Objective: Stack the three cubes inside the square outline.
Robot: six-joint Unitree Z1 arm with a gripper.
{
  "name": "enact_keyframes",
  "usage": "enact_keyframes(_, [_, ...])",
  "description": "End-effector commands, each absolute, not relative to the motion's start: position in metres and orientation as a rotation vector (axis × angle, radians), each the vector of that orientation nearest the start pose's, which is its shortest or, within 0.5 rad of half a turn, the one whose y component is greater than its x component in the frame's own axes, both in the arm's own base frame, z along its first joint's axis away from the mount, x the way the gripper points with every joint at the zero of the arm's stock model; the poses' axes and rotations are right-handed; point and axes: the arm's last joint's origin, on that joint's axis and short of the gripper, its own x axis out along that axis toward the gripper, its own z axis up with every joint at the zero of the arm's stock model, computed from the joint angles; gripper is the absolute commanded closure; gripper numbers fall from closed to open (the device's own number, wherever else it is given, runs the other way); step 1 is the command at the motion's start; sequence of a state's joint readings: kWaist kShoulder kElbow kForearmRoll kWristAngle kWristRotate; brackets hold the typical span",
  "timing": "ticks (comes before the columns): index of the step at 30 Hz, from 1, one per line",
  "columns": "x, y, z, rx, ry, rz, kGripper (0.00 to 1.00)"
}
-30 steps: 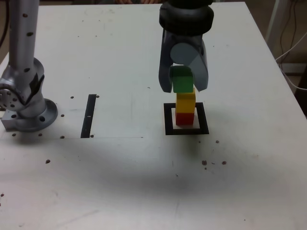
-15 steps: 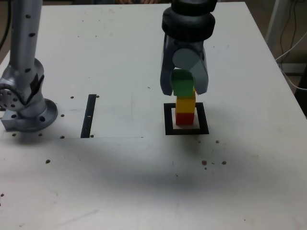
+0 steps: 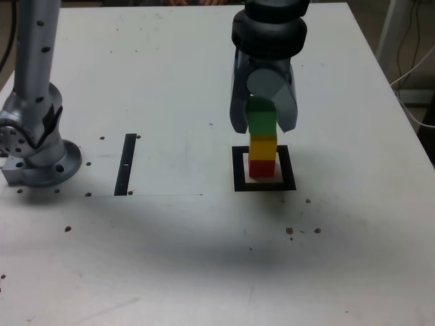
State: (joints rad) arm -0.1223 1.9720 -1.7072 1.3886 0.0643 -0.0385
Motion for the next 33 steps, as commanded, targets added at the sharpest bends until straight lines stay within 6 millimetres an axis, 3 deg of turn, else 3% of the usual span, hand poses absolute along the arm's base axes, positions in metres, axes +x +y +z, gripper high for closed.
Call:
enact_keyframes(1, [0.352, -0.04, 0.303, 0.121, 1.651, -0.014, 0.74])
enact_keyframes(12, [0.352, -0.04, 0.297, 0.119, 1.666, -0.016, 0.7])
enact_keyframes(17, [0.352, -0.04, 0.296, 0.12, 1.67, -0.02, 0.5])
enact_keyframes(24, [0.353, -0.039, 0.292, 0.128, 1.667, -0.017, 0.04])
enact_keyframes(33, [0.346, -0.038, 0.298, 0.139, 1.643, -0.002, 0.0])
